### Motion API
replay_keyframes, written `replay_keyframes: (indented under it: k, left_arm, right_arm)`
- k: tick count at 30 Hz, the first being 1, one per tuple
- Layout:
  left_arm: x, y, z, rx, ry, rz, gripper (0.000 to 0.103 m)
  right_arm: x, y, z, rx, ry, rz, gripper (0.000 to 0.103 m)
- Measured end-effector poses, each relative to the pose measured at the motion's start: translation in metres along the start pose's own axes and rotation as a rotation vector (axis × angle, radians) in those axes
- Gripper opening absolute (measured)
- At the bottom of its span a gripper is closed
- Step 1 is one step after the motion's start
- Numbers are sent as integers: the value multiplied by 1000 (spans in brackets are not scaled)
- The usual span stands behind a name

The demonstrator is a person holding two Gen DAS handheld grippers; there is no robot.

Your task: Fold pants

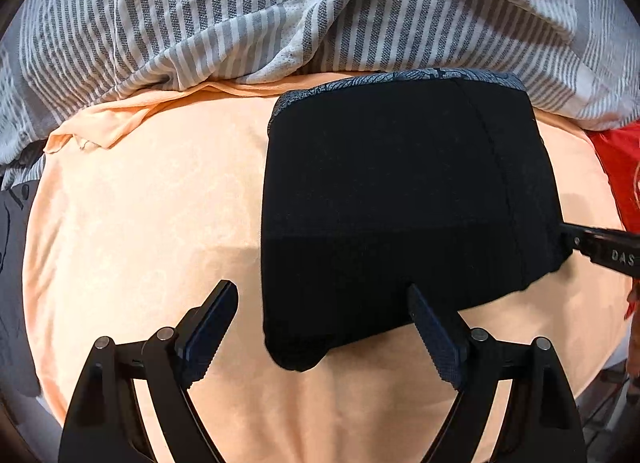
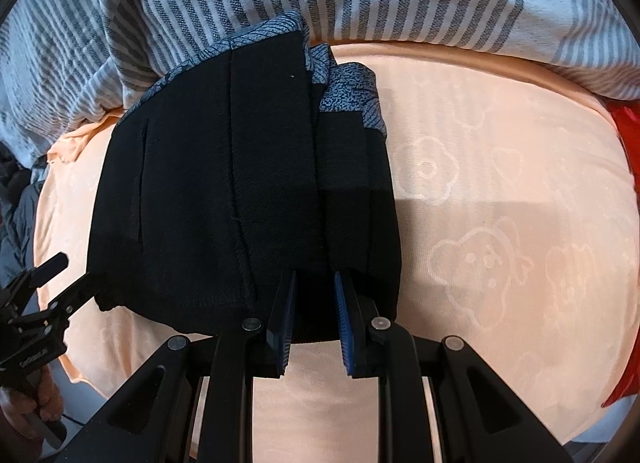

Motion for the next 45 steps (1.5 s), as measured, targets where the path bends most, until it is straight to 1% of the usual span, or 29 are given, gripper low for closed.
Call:
replay_keyframes:
  k: [3, 11, 13, 14, 15, 17, 18, 19, 21, 23, 24, 27, 30, 31, 32, 33, 34, 35, 36, 38, 39, 40, 43, 45]
  left_arm:
    - [4, -1, 4, -19, -12, 4, 88]
    - [9, 1, 15, -94, -11, -17, 88]
    - [8, 1, 16, -99, -8, -16, 88]
    - [7, 2, 16, -99, -6, -17, 88]
    - [7, 3, 17, -94, -4, -19, 88]
    - [9, 5, 19, -80, 0, -26, 88]
    - [10, 7, 21, -62, -1, -31, 88]
    - [12, 8, 22, -49, -5, -34, 88]
    - [12, 11, 23, -27, -7, -33, 88]
    - [11, 16, 22, -11, 10, -37, 88]
    - [11, 19, 22, 3, 15, -41, 88]
    - [12, 25, 20, 46, 10, -53, 88]
    - [5, 27, 15, 58, 27, -43, 88]
    - [2, 26, 13, 62, 31, -35, 88]
    - [-1, 26, 11, 67, 34, -28, 88]
    - [-3, 25, 8, 73, 36, -20, 88]
    - [-5, 25, 6, 76, 36, -14, 88]
    - [-6, 25, 4, 77, 35, -10, 88]
    - [-6, 25, 0, 73, 36, -8, 88]
    - [-3, 27, -7, 56, 41, -9, 88]
    - [-1, 28, -9, 48, 39, -15, 88]
    - [1, 30, -11, 40, 38, -21, 88]
    - [2, 38, -17, 16, 37, -30, 88]
    - [-3, 43, -21, 7, 42, -20, 88]
  right_arm:
    - [1, -3, 1, -25, -15, -8, 22]
    - [3, -15, 6, -71, -61, -64, 22]
    - [8, -17, 6, -95, -43, -67, 22]
    - [13, -18, 4, -114, -20, -67, 22]
    - [18, -14, 1, -121, -2, -72, 24]
    - [35, -9, 0, -127, 75, -118, 38]
    - [42, -4, -2, -128, 107, -142, 52]
    - [48, 1, -4, -134, 121, -155, 62]
    - [57, 17, -11, -165, 166, -185, 63]
    - [58, 32, -13, -185, 213, -191, 63]
    - [56, 44, -13, -184, 239, -184, 63]
    - [42, 70, 1, -134, 227, -168, 63]
    - [25, 91, 16, -85, 246, -131, 63]
    - [18, 95, 20, -73, 249, -112, 61]
    - [13, 99, 22, -65, 245, -96, 57]
    - [8, 100, 24, -61, 236, -73, 45]
    - [5, 97, 22, -70, 227, -71, 27]
    - [6, 95, 18, -87, 241, -68, 21]
    - [9, 91, 13, -117, 284, -61, 12]
    - [19, 81, 2, -175, 372, -56, 8]
    - [23, 75, -3, -180, 388, -56, 7]
    - [28, 67, -6, -172, 382, -56, 3]
    - [21, 44, -18, -134, 276, -12, 1]
    - [6, 28, -29, -129, 193, 27, 1]
Point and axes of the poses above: each gripper's, at about its wrist camera, not at the fingertips, and x roughly against the way its jaws point, z to its left, y to its top, the point moved 6 cm from there along -x, roughly the way its jaws point, and after that the axes turned 5 degrees about z, right-handed, at the moved point
